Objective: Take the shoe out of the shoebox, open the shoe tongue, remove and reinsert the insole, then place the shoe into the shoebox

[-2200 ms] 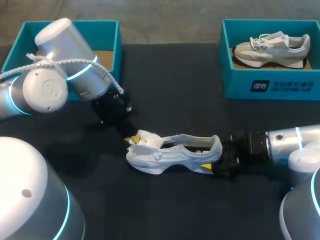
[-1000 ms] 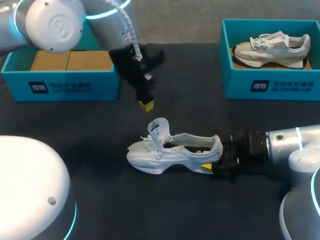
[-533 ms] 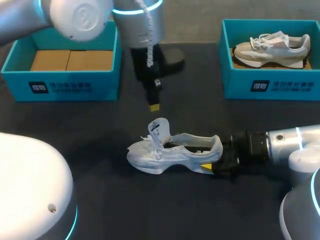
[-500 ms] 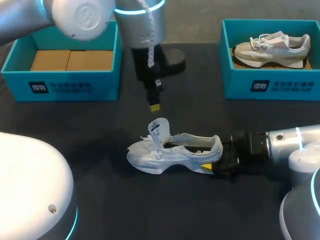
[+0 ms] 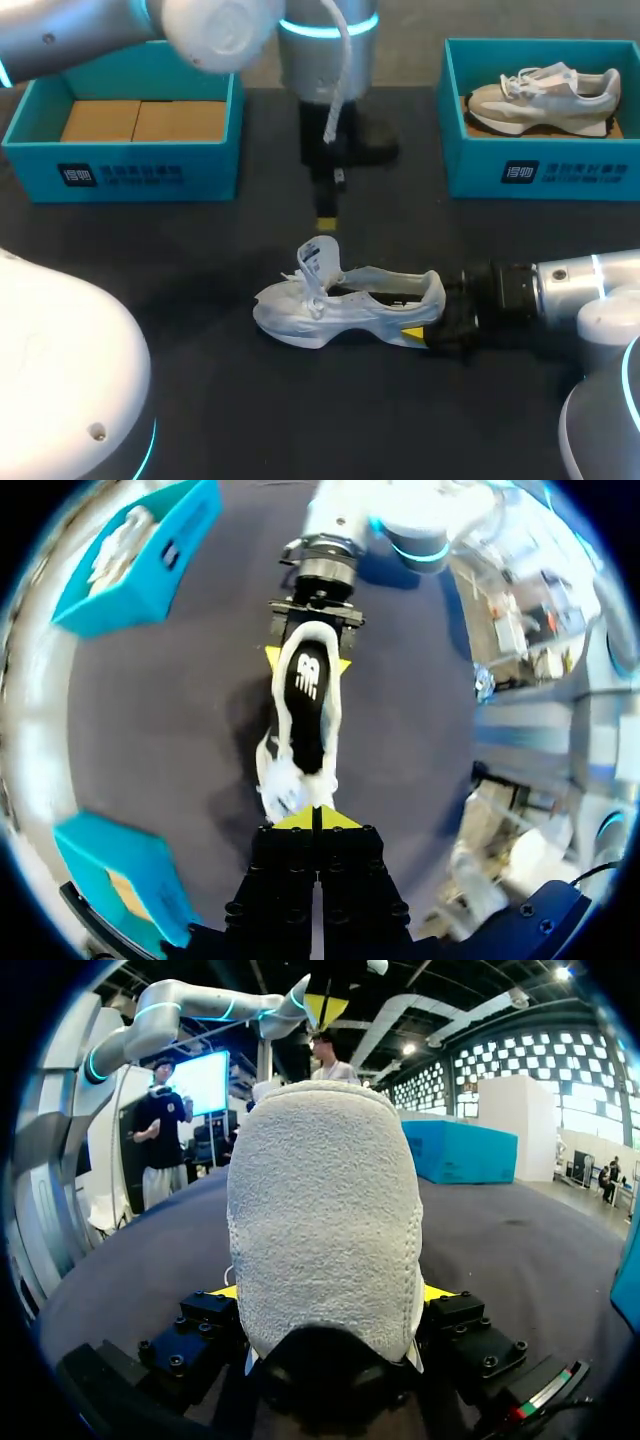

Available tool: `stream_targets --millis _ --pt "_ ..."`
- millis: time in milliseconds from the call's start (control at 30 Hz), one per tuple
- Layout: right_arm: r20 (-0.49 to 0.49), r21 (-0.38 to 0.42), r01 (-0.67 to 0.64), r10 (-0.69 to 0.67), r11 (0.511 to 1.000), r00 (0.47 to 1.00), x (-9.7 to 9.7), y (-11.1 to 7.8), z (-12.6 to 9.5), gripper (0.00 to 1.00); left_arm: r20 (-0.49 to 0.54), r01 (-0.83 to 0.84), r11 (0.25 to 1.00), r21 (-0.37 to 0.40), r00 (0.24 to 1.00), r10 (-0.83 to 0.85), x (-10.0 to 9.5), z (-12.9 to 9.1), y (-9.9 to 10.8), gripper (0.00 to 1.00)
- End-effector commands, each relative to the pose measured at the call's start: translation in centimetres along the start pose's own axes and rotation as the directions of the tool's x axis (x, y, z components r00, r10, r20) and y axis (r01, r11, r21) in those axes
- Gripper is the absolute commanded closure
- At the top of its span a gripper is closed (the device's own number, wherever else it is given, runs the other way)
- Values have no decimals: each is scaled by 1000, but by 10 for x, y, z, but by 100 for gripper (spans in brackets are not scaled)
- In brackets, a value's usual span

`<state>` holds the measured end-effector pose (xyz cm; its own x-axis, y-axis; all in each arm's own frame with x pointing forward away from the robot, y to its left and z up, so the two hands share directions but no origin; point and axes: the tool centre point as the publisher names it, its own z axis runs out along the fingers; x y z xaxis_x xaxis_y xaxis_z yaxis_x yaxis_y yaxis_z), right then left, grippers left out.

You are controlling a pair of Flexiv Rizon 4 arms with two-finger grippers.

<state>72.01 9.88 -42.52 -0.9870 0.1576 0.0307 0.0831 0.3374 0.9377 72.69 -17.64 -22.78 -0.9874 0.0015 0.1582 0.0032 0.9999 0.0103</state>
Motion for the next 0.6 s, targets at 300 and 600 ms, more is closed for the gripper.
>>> stream_targets --millis 300,600 --pt "1 2 0 0 1000 1000 0 -1 0 100 36 -147 989 21 989 146 7 53 -26 100" --pt "1 2 0 0 1000 1000 0 -1 0 100 43 -172 984 55 985 170 8 83 -29 100"
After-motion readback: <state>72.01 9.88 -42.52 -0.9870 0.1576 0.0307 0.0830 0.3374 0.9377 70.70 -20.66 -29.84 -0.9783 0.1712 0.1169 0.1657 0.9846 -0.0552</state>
